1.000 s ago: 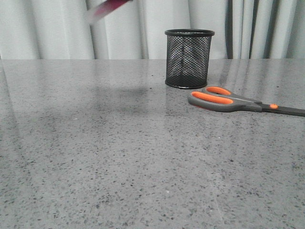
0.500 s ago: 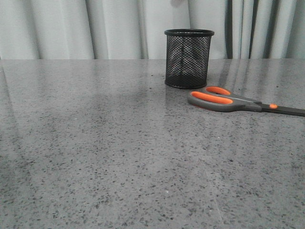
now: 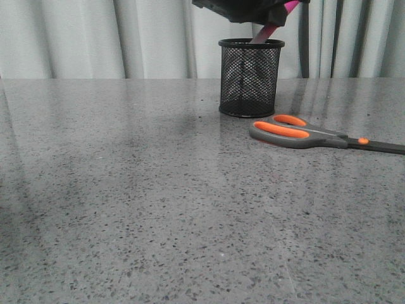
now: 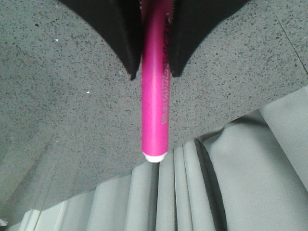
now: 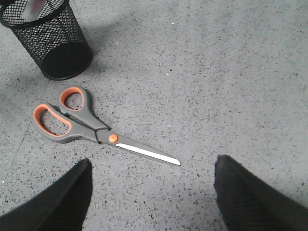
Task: Put pen and scissors into bin
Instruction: 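Lower the marker into the mesh cup and open the left gripper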
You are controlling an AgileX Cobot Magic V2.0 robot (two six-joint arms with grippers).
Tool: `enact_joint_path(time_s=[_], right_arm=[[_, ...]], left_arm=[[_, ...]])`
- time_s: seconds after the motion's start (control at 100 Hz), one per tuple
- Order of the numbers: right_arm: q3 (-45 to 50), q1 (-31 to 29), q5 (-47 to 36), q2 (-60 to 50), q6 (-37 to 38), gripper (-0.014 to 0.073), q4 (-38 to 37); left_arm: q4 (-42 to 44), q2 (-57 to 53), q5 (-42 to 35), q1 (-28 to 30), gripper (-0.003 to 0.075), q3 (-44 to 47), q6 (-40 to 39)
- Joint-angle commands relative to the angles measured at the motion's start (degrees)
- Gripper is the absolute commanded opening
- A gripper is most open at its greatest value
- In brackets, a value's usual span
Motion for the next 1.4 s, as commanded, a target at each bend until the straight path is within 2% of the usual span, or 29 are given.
enact_joint_path(time_s=[0.0, 0.31, 0.38, 0.47, 0.64, 0.75, 0.96, 1.03, 1.15, 1.28, 1.39], right_arm=[[-1.97, -0.09, -3.36, 0.42, -0.48, 0.0484, 0.89], [-1.97, -0.09, -3.27, 0.42, -0.48, 0.0484, 0.89], [-1.97, -0.09, -3.27, 0.42, -0.48, 0.0484, 0.89], [-1.97, -0.09, -3.27, 0.42, -0.48, 0.0484, 0.89], [-1.97, -0.09, -3.27, 0.42, -0.48, 0.0484, 0.89], [-1.97, -0.09, -3.27, 0.42, -0.48, 0.0484, 0.89], [-1.97, -0.09, -4.16, 0.42, -0.48, 0.0484, 0.89], [-1.97, -0.09, -4.72, 0.42, -0.48, 0.0484, 0.89], [-1.97, -0.09, -5.48, 0.42, -0.48, 0.0484, 0.89], [-1.97, -0.09, -5.84, 0.42, -0.48, 0.0484, 1.98], [-2.09, -0.09, -5.31, 1.02, -0.48, 0.0484, 3.51]], left_arm=[[-0.78, -3.51, -2.95, -0.36, -0.0018, -2.15, -0.08], [0.76, -3.42, -0.33, -0.11, -0.0014, -2.15, -0.08], [0.76, -3.42, 0.43, 0.24, 0.0011, -2.15, -0.08], [0.76, -3.42, 1.78, 0.87, 0.0086, -2.15, -0.08], [0.66, -3.42, 3.68, 1.65, 0.0303, -2.15, -0.08], [0.41, -4.08, 4.32, 1.65, 0.0347, -2.15, -0.08], [2.33, -8.39, 6.43, 2.55, 0.0344, -2.15, -0.08], [3.77, -10.53, 7.83, 3.48, 0.0321, -2.15, -0.08], [4.64, -14.61, 12.68, 6.23, 0.0202, -2.15, -0.08], [4.64, -18.99, 19.71, 10.87, -0.0022, -2.15, -0.08], [4.72, -22.40, 26.36, 15.52, -0.0020, -2.15, -0.88]])
